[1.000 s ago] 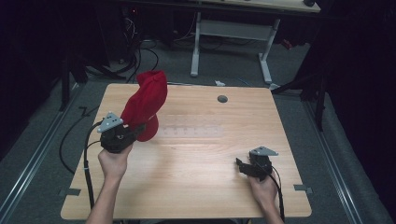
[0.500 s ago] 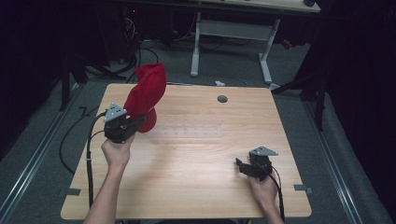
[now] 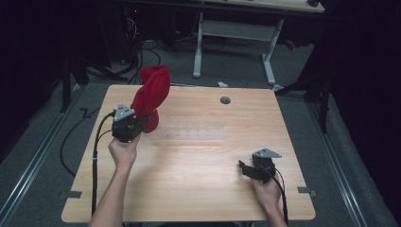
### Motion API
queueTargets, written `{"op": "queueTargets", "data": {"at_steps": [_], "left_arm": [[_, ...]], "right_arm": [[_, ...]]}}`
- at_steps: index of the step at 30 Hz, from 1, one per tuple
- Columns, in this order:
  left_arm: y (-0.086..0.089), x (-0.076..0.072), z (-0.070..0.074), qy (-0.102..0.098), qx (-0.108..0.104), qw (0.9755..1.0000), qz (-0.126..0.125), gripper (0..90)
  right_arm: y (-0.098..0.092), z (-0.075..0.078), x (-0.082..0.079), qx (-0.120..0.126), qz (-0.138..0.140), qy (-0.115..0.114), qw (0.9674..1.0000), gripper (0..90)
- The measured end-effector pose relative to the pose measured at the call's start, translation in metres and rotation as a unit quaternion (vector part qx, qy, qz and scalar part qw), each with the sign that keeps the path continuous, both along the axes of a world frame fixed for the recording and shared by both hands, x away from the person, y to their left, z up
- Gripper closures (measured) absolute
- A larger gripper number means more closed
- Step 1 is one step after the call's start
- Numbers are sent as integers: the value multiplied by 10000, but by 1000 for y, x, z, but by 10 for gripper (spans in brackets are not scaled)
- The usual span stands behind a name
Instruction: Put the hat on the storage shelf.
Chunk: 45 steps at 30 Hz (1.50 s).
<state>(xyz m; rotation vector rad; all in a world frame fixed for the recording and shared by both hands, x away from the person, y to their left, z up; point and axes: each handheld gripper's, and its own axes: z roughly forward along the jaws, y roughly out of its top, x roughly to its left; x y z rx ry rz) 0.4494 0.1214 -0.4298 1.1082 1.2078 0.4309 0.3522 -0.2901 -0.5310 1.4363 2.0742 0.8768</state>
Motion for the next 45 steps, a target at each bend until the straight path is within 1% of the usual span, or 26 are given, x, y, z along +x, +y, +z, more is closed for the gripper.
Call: {"op": "queueTargets", "data": {"at_steps": [3, 7, 8, 12, 14, 19, 21, 23, 25, 28, 31, 38, 39, 45], "left_arm": [[-2, 2, -2, 1, 13, 10000, 5, 853], [-5, 4, -6, 25, 116, 9999, 17, 853], [-6, 4, -7, 33, 114, 9999, 19, 853], [-3, 5, -10, 58, -41, 10000, 48, 853], [-3, 5, -10, 55, -80, 9999, 57, 852], [-5, 3, -13, 21, -110, 9999, 93, 852], [-6, 3, -14, 75, -129, 9998, 120, 852], [-8, 4, -17, 141, -67, 9998, 125, 852], [-9, 4, -21, 164, -23, 9998, 142, 852], [-10, 5, -27, 207, -30, 9997, 161, 852], [-10, 5, -32, 226, -83, 9996, 162, 852], [-7, 0, -37, 215, -182, 9995, 161, 844], [-7, -1, -37, 229, -217, 9994, 169, 843], [-4, -5, -39, 356, -251, 9990, 122, 822]], "right_arm": [[0, 0, 0, 0, 0, -2, 10000, 355], [0, 0, 0, 4, -7, -2, 10000, 355], [0, 0, 0, 6, -9, 0, 10000, 355], [0, 0, 0, 0, 2, -5, 10000, 355], [0, 0, 0, 7, -7, 0, 10000, 354], [0, 0, 0, -1, 4, -6, 10000, 353], [0, 0, 0, -2, 4, -6, 10000, 353], [0, 0, 0, -2, 4, -7, 10000, 353], [0, 0, 0, -2, 4, -6, 10000, 353], [0, 0, 0, 4, -2, 1, 10000, 353], [0, 0, 0, -5, 10, -6, 10000, 353], [0, 0, 0, 1, 9, 7, 10000, 352], [0, 0, 0, 3, 7, 7, 10000, 352], [0, 0, 0, -2, 8, 6, 10000, 352]]}}
